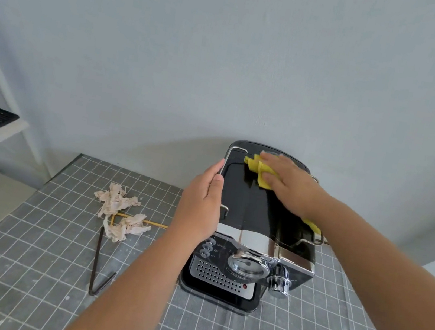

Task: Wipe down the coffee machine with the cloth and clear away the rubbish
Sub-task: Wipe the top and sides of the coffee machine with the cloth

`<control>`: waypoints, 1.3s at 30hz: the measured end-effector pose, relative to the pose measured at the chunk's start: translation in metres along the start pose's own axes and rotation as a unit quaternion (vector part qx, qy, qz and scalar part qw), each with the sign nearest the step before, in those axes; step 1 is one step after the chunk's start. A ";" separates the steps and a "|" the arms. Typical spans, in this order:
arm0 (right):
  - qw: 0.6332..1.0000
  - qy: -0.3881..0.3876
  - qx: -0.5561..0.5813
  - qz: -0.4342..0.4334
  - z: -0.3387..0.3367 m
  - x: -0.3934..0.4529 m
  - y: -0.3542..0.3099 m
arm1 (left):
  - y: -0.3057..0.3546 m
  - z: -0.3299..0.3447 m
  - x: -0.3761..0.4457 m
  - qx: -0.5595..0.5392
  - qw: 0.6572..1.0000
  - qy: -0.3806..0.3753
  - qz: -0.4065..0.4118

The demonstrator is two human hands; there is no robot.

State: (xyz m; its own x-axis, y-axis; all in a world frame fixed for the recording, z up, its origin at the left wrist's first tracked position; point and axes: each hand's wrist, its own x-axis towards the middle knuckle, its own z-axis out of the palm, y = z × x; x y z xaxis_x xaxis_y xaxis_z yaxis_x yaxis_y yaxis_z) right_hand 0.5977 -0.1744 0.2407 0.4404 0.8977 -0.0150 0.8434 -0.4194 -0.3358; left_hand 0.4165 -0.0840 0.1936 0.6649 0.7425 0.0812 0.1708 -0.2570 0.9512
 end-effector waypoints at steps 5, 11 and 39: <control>0.998 0.010 -0.033 0.050 0.004 0.032 -0.016 | 0.002 0.001 0.001 0.020 1.000 -0.001 0.002; 0.998 -0.018 -0.054 0.005 0.013 -0.023 -0.043 | 0.001 0.001 0.002 0.014 1.000 0.011 0.009; 0.982 -0.045 -0.069 0.169 -0.023 0.052 -0.020 | 0.007 0.000 -0.003 0.018 1.000 0.010 0.001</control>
State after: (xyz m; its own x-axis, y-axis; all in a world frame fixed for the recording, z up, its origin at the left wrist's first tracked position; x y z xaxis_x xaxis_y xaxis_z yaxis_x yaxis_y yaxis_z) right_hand 0.6113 -0.1222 0.2684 0.6794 0.7091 -0.1885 0.6895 -0.7049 -0.1664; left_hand 0.4162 -0.0879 0.1998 0.6499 0.7547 0.0892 0.1965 -0.2803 0.9396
